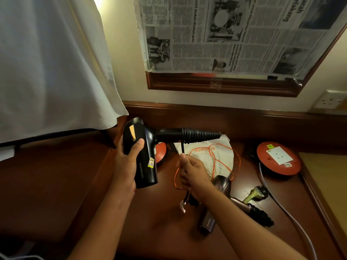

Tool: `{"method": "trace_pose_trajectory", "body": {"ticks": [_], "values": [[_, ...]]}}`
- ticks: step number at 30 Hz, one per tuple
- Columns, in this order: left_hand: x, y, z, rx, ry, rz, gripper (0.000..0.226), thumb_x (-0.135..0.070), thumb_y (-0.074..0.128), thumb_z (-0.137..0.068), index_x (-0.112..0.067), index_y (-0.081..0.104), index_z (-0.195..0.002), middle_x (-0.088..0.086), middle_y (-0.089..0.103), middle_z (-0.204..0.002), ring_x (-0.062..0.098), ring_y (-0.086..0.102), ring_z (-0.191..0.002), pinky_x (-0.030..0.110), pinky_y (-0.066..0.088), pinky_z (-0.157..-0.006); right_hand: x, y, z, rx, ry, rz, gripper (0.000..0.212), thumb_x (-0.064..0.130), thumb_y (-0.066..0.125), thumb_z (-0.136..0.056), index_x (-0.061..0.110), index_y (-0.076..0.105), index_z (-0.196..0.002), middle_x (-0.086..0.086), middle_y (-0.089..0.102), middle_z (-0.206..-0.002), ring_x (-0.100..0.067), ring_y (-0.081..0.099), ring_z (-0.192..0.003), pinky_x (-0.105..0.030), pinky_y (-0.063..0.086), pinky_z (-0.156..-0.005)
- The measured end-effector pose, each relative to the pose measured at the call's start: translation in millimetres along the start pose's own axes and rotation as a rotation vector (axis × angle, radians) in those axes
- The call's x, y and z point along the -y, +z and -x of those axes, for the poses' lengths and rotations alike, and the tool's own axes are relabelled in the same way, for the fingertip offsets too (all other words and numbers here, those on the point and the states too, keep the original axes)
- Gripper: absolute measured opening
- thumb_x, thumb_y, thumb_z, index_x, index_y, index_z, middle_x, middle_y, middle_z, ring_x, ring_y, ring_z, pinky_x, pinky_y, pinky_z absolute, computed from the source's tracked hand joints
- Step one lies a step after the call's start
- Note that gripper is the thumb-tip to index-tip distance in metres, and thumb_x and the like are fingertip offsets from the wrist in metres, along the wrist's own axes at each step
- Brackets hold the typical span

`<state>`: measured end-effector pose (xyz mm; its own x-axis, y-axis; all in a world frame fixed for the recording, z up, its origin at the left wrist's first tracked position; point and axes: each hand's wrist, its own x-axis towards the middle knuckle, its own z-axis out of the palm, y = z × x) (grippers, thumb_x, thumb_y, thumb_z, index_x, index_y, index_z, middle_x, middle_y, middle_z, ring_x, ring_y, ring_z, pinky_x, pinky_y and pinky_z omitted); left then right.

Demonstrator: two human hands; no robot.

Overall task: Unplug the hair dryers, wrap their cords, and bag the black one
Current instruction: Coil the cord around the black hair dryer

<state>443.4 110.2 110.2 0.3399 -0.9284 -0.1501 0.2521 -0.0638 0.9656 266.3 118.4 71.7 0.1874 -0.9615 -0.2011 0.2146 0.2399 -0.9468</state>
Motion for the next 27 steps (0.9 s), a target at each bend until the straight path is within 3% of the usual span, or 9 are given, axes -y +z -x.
{"method": "trace_pose_trajectory", "body": {"ticks": [5, 10, 15, 18, 22, 27], "values": [[-1, 0, 1, 0.010, -0.023, 0.011, 0.046, -0.028, 0.067, -0.084, -0.032, 0.053, -0.128, 0.005, 0.066, -0.116, 0.026, 0.067, -0.098, 0.044, 0.056, -0.078, -3, -4, -7, 0.011, 0.032, 0.004, 0.044, 0.039, 0.040, -0.099, 0.015, 0.048, -0.064, 0.002, 0.026, -0.049, -0.009, 0.020, -0.039, -0.017, 0.016, -0.040], [-3, -6, 3, 0.068, -0.065, 0.030, 0.052, -0.038, 0.073, -0.072, -0.034, 0.057, -0.122, 0.011, 0.068, -0.113, 0.031, 0.068, -0.093, 0.043, 0.054, -0.070, -7, -11, -16, 0.117, -0.009, -0.055, 0.031, 0.021, 0.038, -0.102, 0.008, 0.059, -0.082, 0.000, 0.033, -0.058, -0.010, 0.025, -0.044, -0.019, 0.023, -0.041], [-12, -8, 4, 0.145, -0.081, 0.087, 0.052, -0.030, 0.070, -0.076, -0.027, 0.054, -0.125, 0.008, 0.071, -0.092, 0.021, 0.070, -0.067, 0.033, 0.055, -0.051, 2, -14, -21, -0.006, 0.038, 0.233, 0.049, 0.049, 0.049, -0.091, 0.010, 0.048, -0.062, 0.005, 0.030, -0.042, -0.010, 0.026, -0.033, -0.015, 0.024, -0.038], [-15, -13, 3, 0.153, -0.068, 0.047, 0.056, -0.033, 0.072, -0.073, -0.029, 0.054, -0.126, 0.008, 0.071, -0.096, 0.023, 0.071, -0.071, 0.034, 0.056, -0.056, 7, -18, -27, -0.052, 0.016, 0.380, 0.054, 0.053, 0.051, -0.088, 0.014, 0.043, -0.051, 0.006, 0.031, -0.038, -0.010, 0.026, -0.032, -0.015, 0.023, -0.039], [-22, -20, 4, 0.167, -0.094, 0.079, 0.044, -0.033, 0.064, -0.074, -0.030, 0.057, -0.117, 0.007, 0.072, -0.087, 0.023, 0.069, -0.064, 0.034, 0.057, -0.053, 25, -33, -33, 0.177, 0.018, 0.328, 0.034, 0.029, 0.044, -0.099, 0.010, 0.051, -0.071, 0.009, 0.031, -0.046, -0.008, 0.024, -0.041, -0.020, 0.022, -0.043], [-26, -24, 6, 0.220, -0.106, 0.042, 0.046, -0.033, 0.068, -0.076, -0.030, 0.056, -0.120, 0.011, 0.070, -0.098, 0.024, 0.070, -0.072, 0.035, 0.056, -0.055, 60, -47, -33, 0.113, 0.048, 0.638, 0.021, 0.022, 0.055, -0.094, 0.007, 0.062, -0.082, 0.006, 0.041, -0.059, -0.009, 0.038, -0.055, -0.026, 0.037, -0.056]]}}
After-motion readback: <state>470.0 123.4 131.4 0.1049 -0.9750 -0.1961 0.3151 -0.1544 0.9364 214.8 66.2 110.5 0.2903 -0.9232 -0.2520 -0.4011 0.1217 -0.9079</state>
